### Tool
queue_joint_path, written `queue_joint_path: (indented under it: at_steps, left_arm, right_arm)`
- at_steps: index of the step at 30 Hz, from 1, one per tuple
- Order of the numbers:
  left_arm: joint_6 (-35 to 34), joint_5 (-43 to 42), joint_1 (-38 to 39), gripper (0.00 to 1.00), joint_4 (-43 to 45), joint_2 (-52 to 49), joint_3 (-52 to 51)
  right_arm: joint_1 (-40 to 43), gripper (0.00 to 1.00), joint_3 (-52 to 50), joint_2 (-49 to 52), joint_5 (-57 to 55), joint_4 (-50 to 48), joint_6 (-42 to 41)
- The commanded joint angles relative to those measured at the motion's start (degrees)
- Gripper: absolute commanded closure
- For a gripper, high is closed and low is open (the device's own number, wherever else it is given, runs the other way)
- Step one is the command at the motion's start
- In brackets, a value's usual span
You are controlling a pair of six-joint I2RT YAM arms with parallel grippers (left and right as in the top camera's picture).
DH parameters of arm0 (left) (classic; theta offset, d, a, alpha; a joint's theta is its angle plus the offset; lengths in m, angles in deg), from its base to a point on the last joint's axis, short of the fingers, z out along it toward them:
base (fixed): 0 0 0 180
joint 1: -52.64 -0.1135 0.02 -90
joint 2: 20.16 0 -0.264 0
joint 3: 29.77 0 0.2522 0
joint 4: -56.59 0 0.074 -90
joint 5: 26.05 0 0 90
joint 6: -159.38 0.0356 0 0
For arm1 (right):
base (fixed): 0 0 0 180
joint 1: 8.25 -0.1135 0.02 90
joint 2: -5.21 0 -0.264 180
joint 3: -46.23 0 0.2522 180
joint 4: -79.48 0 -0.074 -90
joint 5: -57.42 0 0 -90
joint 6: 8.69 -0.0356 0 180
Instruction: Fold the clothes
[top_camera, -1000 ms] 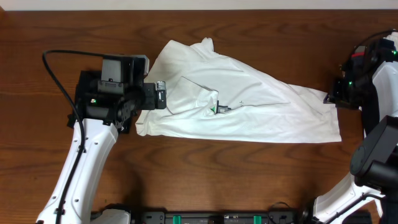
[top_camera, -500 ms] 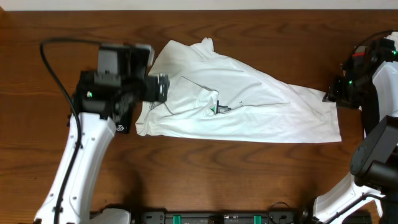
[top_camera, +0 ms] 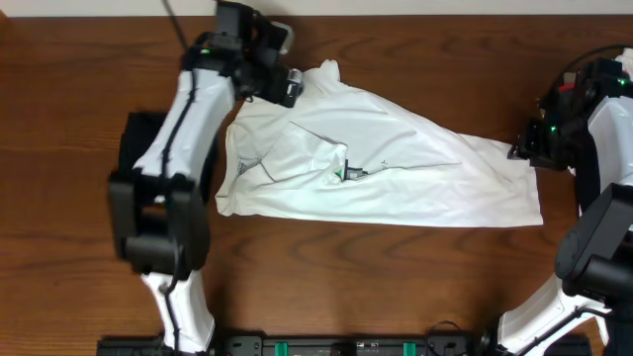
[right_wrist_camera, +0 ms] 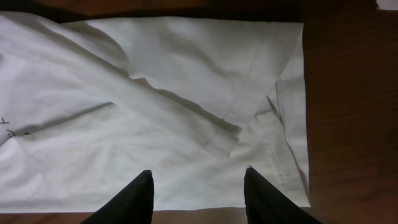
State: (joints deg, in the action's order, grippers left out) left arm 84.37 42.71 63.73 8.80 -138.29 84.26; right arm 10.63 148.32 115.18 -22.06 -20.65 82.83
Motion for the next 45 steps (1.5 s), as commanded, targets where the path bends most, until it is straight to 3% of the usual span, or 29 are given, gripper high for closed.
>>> queue_joint_path:
  at_steps: [1, 8, 15, 27, 31, 35, 43, 45]
  left_arm:
    - [3.6, 0.2, 1.9, 0.07, 5.6, -2.9, 2.5]
    - [3.6, 4.3, 5.2, 0.09, 19.8, -10.4, 2.5]
    - [3.6, 9.0, 7.8, 0.13, 23.9, -15.5, 2.5]
    - [3.3, 10.4, 8.3, 0.33, 28.9, -19.5, 2.4]
    - [3.3, 10.4, 8.3, 0.49, 29.9, -20.1, 2.4]
    - [1.7, 10.4, 8.3, 0.55, 30.6, -20.1, 2.4]
    - [-0.7, 10.4, 8.3, 0.94, 29.8, -19.6, 2.5]
    - [-0.8, 10.4, 8.3, 0.94, 29.6, -19.0, 2.5]
  right_arm:
    - [-0.6, 0.54, 0.1, -0.7, 0.4, -0.1, -0.8]
    - [-0.7, 0.54, 0.1, -0.7, 0.4, -0.1, -0.8]
    - [-1.1, 0.55, 0.1, -0.7, 0.4, 0.0, -0.8]
    - [-1.8, 0.56, 0.0, -0.7, 0.4, 0.5, -0.8]
    - [-2.2, 0.57, 0.0, -0.7, 0.4, 0.8, -0.8]
    - [-2.8, 0.58, 0.0, -0.7, 0.4, 1.3, -0.8]
    - [-2.9, 0.58, 0.0, -0.7, 0.4, 2.3, -0.8]
    - [-2.9, 0.59, 0.0, -0.7, 0.4, 2.4, -0.8]
